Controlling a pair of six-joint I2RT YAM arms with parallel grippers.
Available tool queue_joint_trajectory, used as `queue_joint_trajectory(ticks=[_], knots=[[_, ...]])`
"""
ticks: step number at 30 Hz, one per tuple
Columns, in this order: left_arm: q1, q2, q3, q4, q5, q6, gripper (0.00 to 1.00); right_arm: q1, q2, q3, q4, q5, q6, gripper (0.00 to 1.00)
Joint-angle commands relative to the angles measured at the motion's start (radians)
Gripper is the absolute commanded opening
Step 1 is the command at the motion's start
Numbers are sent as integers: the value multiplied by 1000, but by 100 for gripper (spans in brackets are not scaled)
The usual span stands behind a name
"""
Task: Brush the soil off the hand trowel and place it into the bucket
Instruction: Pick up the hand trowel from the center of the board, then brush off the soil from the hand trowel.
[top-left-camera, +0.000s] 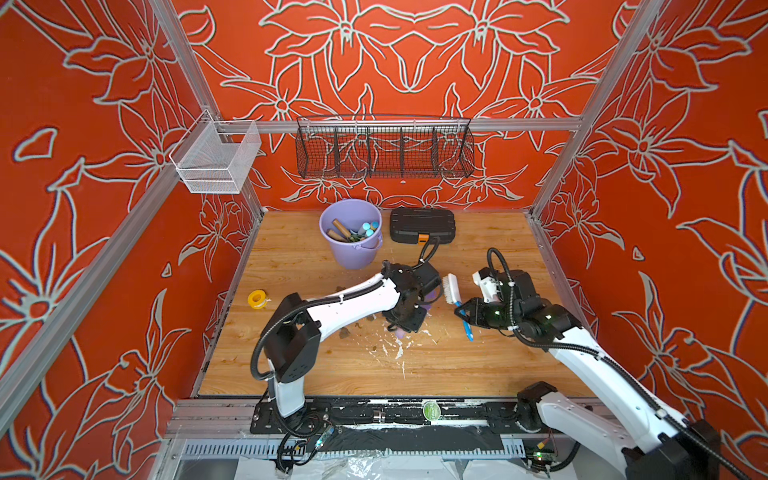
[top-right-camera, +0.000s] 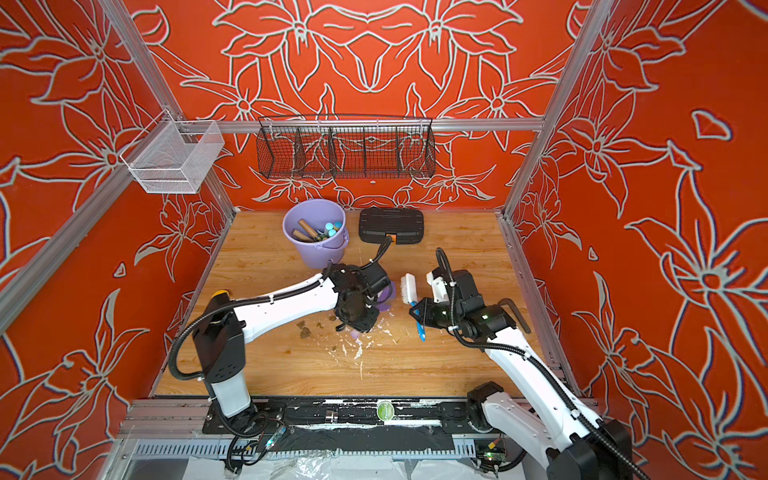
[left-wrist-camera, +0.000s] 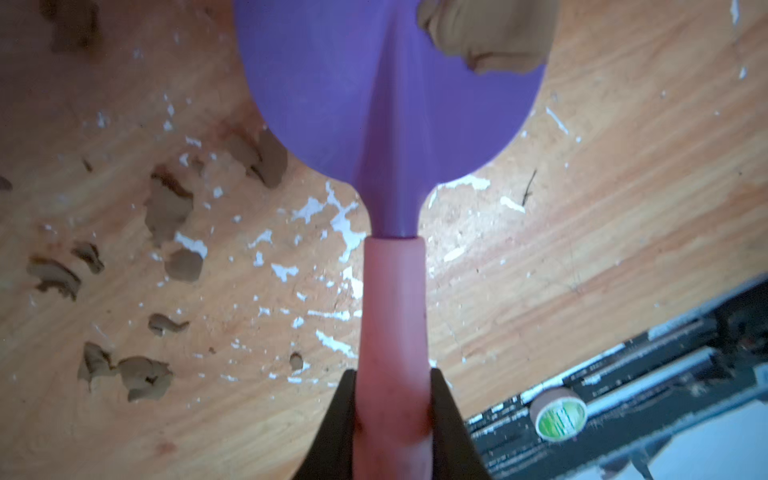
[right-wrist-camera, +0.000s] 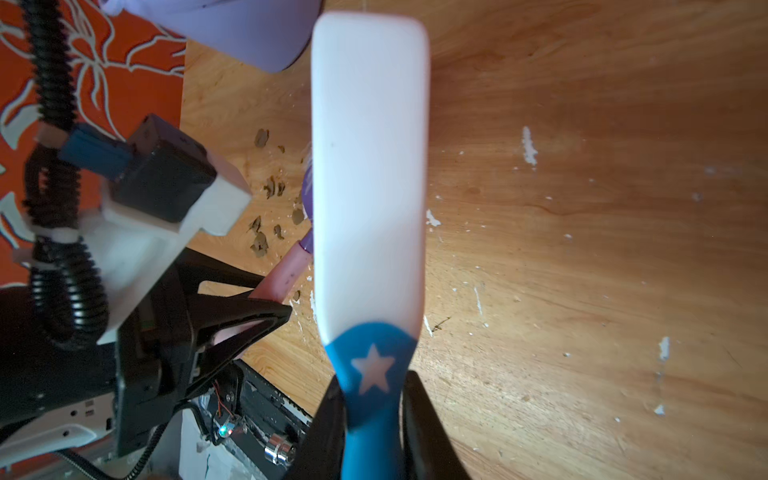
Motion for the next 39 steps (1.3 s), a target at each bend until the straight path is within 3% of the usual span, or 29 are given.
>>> queue_joint_trajectory(ticks=[1, 11, 21, 39], knots=[[48, -109, -64, -59, 64, -2, 0, 70, 32, 74, 46, 53, -47, 0], [123, -201, -83, -139, 101, 3, 0, 251, 218, 261, -36, 228, -111, 0], [176, -219, -81, -150, 127, 11, 0, 383, 354, 372, -55, 268, -139, 0], [219, -257, -125, -115, 175, 7, 0, 438, 558, 511, -32, 218, -146, 0]])
